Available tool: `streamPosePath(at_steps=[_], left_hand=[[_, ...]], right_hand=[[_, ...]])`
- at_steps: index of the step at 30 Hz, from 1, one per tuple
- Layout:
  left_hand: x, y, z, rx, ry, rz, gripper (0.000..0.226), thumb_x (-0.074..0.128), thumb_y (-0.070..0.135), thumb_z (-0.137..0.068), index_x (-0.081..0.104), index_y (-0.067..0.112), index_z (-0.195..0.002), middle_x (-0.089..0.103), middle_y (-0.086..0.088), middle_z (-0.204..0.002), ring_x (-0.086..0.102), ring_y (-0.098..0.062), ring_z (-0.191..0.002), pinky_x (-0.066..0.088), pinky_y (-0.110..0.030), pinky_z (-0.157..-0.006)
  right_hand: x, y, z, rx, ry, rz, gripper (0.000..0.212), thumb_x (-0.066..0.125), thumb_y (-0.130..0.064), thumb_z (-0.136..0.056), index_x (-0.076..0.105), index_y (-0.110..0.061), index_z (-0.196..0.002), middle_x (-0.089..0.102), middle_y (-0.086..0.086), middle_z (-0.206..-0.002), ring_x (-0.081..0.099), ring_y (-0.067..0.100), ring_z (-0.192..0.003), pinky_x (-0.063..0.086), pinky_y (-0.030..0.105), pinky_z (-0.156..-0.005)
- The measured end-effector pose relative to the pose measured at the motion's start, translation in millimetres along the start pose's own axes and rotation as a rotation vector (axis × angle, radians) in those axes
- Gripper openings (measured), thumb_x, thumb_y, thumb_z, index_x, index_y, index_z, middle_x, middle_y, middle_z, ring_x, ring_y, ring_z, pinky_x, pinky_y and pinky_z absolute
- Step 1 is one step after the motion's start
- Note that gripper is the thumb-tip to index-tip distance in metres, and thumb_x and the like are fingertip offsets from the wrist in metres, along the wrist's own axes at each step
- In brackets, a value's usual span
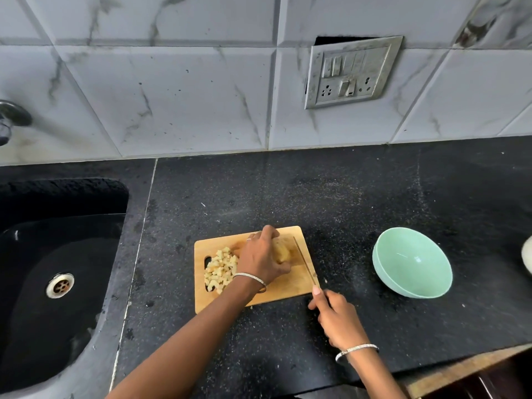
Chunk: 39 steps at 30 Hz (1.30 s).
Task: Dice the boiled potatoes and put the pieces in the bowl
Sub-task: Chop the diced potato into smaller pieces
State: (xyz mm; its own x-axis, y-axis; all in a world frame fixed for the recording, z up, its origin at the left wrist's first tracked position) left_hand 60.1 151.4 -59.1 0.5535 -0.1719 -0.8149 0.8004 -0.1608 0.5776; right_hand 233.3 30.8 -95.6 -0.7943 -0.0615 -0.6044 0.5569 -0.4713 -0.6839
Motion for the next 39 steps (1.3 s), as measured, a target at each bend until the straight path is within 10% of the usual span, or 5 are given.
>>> streamPosePath(at_steps=[13,28,39], left_hand=[[-11.9,-32.5,17.8,0.030,0.013,0.107,0.063,0.087,0.036,-0.062,0.060,0.026,-0.118,0.063,0.006,-0.114,0.056,-0.016,-0.105,0.047,-0.031,-0.090],[-9.4,-28.6,20.3,0.058,0.068,0.110,0.055,0.086,0.029,-0.065,0.067,0.025,-0.116,0.069,0.002,-0.107,0.063,-0.020,-0.097,0.055,-0.035,-0.083],[-5.5,-33.7,19.6,0.016,0.067,0.154,0.054,0.086,0.026,-0.064,0.068,0.026,-0.114,0.073,-0.002,-0.099,0.068,-0.020,-0.088,0.057,-0.037,-0.077]], right_hand=[[22.9,-29.2,8.9,-0.090,-0.066,-0.010,0.041,0.035,-0.049,-0.102,0.061,-0.023,-0.083,0.051,-0.030,-0.046,0.042,0.003,-0.050,0.030,0.023,-0.049],[27.3,-56.0,10.4,-0.181,0.002,0.163,0.047,0.025,-0.046,-0.103,0.059,-0.019,-0.086,0.065,-0.001,-0.081,0.062,0.023,-0.080,0.047,0.039,-0.075],[36.0,-81.0,-2.9,-0.216,0.053,0.259,0.036,0.025,-0.042,-0.104,0.052,-0.020,-0.097,0.063,0.011,-0.088,0.061,0.038,-0.086,0.042,0.040,-0.065]])
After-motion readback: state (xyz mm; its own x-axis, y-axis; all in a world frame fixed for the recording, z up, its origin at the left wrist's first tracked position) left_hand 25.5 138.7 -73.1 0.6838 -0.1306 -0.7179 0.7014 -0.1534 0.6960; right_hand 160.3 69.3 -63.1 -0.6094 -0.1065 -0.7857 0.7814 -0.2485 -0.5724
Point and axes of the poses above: each hand's wrist, its own z-axis away from the middle knuckle, its own x-axis out of the palm, y = z × x, the point moved 6 cm from there along -z, towards the middle knuckle
